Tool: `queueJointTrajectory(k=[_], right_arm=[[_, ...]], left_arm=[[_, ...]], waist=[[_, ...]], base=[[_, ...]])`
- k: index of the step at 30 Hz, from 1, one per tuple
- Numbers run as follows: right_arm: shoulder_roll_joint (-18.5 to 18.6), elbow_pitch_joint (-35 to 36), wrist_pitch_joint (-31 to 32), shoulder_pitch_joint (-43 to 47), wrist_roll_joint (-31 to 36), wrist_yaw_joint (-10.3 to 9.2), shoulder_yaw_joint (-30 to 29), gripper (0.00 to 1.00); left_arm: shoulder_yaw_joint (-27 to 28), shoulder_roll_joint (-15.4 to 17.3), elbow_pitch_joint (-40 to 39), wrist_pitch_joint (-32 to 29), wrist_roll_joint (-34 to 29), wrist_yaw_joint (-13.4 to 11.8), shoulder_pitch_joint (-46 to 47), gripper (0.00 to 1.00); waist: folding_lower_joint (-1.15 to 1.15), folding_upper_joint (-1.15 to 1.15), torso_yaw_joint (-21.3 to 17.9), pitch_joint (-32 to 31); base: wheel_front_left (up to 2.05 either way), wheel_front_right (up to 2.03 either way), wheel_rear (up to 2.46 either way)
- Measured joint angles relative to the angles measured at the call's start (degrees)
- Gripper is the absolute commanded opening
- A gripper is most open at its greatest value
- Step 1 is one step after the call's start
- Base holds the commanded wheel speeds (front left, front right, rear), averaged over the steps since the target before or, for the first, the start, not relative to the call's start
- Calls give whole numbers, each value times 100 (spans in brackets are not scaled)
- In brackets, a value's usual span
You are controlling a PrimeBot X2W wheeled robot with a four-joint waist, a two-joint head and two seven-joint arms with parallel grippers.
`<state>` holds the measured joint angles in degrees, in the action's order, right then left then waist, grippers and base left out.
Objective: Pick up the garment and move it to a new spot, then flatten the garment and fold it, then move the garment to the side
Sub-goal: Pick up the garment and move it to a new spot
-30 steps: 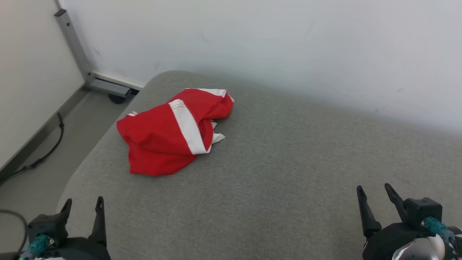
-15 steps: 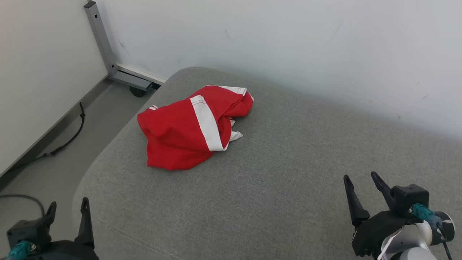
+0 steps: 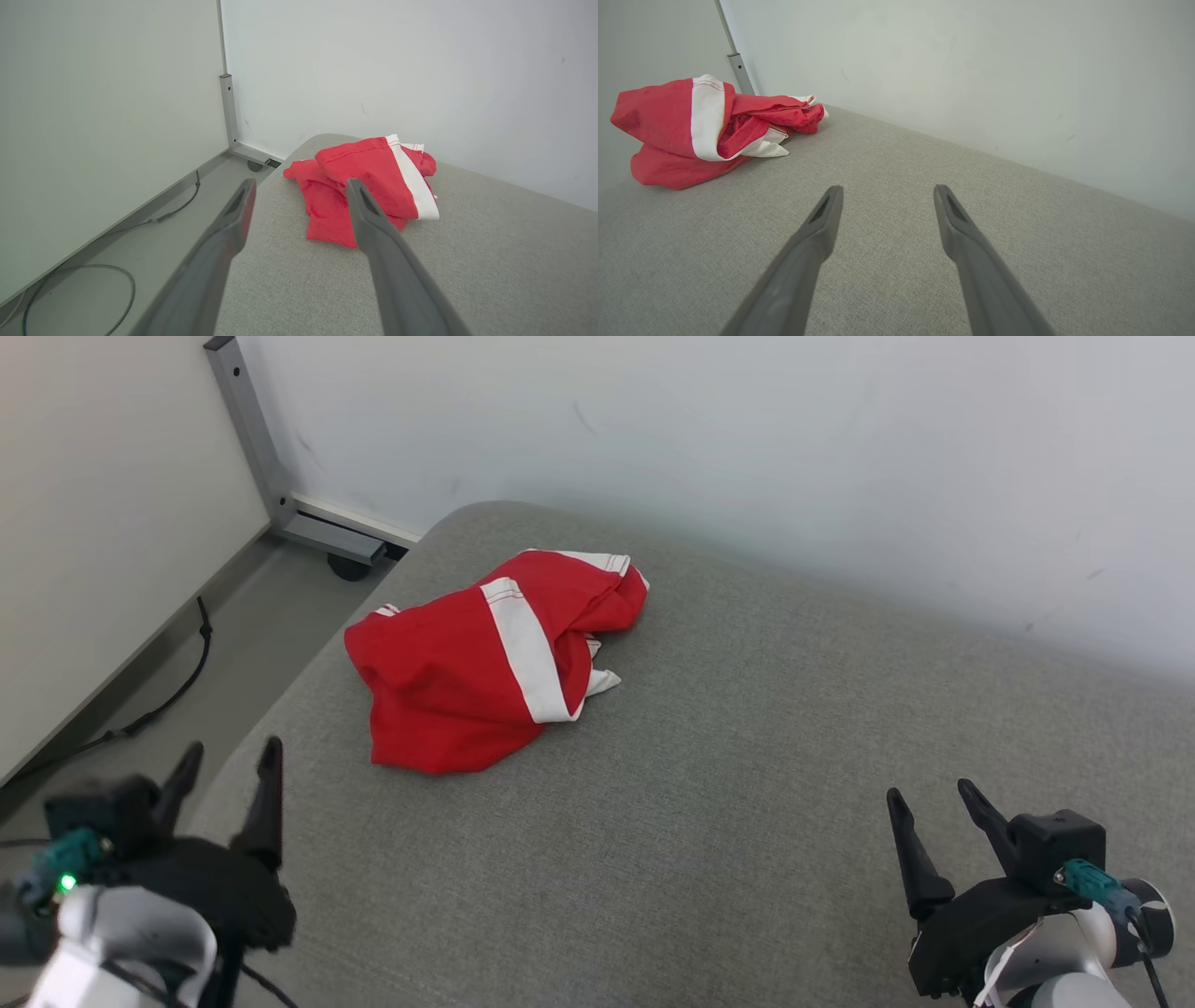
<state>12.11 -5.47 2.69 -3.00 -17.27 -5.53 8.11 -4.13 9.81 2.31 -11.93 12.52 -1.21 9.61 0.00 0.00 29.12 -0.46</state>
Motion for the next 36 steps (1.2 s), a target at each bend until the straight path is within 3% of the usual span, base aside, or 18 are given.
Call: queueJointTrajectory(k=[7,17,36], right_arm=[[49,66,92,-209,19,0,-3,100],[148,247,243,-470,105,0,-11,100],[357,427,478,-941,158,0,-59,100]], left_arm=[[45,175,839,-225,347,476,1275,100],[240,383,2075,-528,626,631,2696,100],[241,649,4154,-1133,998,809,4045,100]], waist=[[0,0,-193,144],[0,0,-616,439],[1,0,-1446,1132]], base=[[0,0,0],[0,0,0],[0,0,0]])
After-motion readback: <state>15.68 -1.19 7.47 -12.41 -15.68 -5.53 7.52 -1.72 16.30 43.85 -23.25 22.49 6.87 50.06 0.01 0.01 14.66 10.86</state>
